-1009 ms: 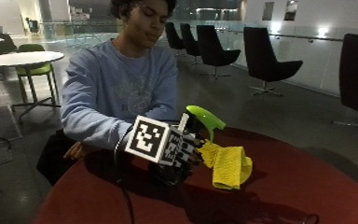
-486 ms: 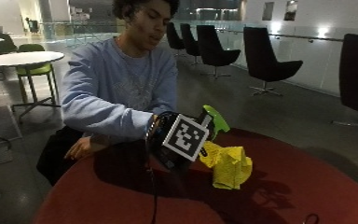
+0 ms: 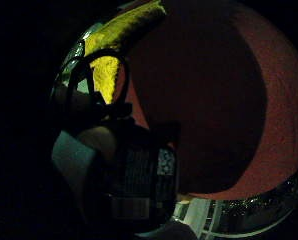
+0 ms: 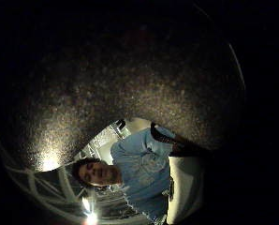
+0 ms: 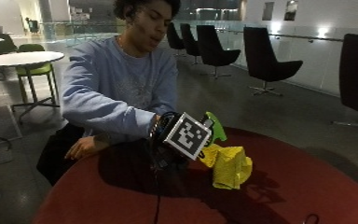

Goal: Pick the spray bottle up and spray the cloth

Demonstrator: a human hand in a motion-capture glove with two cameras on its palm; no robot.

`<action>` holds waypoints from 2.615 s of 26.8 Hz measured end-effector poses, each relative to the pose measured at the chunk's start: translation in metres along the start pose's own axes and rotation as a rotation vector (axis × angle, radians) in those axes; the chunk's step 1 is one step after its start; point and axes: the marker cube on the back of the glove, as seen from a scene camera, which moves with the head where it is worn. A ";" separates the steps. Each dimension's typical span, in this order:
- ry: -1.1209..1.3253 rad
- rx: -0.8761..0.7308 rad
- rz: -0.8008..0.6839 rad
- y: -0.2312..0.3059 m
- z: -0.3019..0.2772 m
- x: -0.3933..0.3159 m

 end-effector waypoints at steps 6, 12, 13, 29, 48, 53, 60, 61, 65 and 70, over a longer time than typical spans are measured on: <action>0.095 -0.021 0.001 0.000 0.008 0.006; 0.087 -0.024 0.008 -0.001 0.009 0.001; 0.089 -0.017 0.008 -0.002 0.009 0.001; 0.098 -0.025 0.000 -0.004 0.010 -0.001; -0.221 0.172 -0.640 -0.004 0.073 -0.140; -0.168 0.197 -0.780 -0.027 0.117 -0.161; -0.182 0.185 -0.888 -0.058 0.173 -0.173; -0.186 0.191 -0.895 -0.063 0.179 -0.174; -0.186 0.210 -0.909 -0.080 0.197 -0.169; -0.131 0.224 -0.905 -0.092 0.207 -0.157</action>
